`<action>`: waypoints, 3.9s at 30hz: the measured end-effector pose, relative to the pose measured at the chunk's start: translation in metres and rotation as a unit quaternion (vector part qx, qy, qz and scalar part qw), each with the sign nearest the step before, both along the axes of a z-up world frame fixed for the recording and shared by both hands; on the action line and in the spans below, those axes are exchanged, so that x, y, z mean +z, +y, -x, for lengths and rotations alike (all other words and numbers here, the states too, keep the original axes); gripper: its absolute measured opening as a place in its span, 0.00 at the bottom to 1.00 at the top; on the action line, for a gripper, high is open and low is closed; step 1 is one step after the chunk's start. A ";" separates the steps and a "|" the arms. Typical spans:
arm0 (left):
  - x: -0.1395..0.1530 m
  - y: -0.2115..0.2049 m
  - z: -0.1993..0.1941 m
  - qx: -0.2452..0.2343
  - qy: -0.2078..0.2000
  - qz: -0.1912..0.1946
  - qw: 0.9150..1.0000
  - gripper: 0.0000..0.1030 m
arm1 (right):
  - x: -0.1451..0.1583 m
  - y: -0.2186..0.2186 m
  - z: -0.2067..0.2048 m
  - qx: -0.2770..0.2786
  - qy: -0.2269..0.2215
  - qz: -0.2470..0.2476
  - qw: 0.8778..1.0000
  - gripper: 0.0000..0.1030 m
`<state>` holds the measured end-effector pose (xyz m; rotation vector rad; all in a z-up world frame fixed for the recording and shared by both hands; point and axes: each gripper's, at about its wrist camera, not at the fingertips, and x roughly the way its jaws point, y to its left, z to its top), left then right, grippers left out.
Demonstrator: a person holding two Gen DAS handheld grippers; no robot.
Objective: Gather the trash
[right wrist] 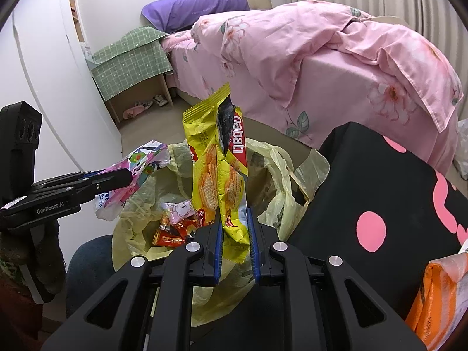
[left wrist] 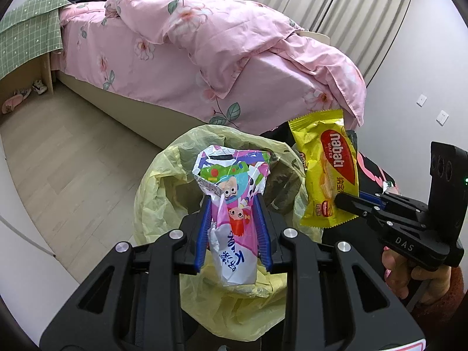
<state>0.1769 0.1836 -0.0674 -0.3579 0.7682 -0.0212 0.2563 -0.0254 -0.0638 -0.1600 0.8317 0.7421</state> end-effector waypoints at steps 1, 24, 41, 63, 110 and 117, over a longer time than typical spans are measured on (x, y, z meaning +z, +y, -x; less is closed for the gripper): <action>0.000 0.002 0.000 0.001 -0.002 0.003 1.000 0.33 | -0.001 0.000 0.000 0.002 0.002 -0.003 1.000 0.16; 0.045 -0.051 0.021 -0.005 -0.064 -0.008 0.998 0.74 | 0.046 -0.135 0.055 -0.101 -0.096 -0.015 0.990 0.44; 0.022 -0.270 -0.039 -0.270 -0.013 0.015 0.963 0.83 | 0.009 -0.341 0.122 -0.253 -0.084 0.009 0.964 0.52; -0.001 -0.287 -0.131 -0.232 0.071 -0.021 0.970 0.27 | -0.028 -0.367 0.132 -0.276 -0.060 -0.007 0.959 0.53; 0.047 -0.311 -0.046 -0.366 -0.094 -0.062 0.924 0.60 | -0.051 -0.347 0.072 -0.216 0.043 0.028 0.975 0.53; 0.000 -0.415 -0.099 -0.471 0.016 -0.155 0.868 0.60 | -0.037 -0.372 0.120 -0.248 -0.007 0.039 0.968 0.53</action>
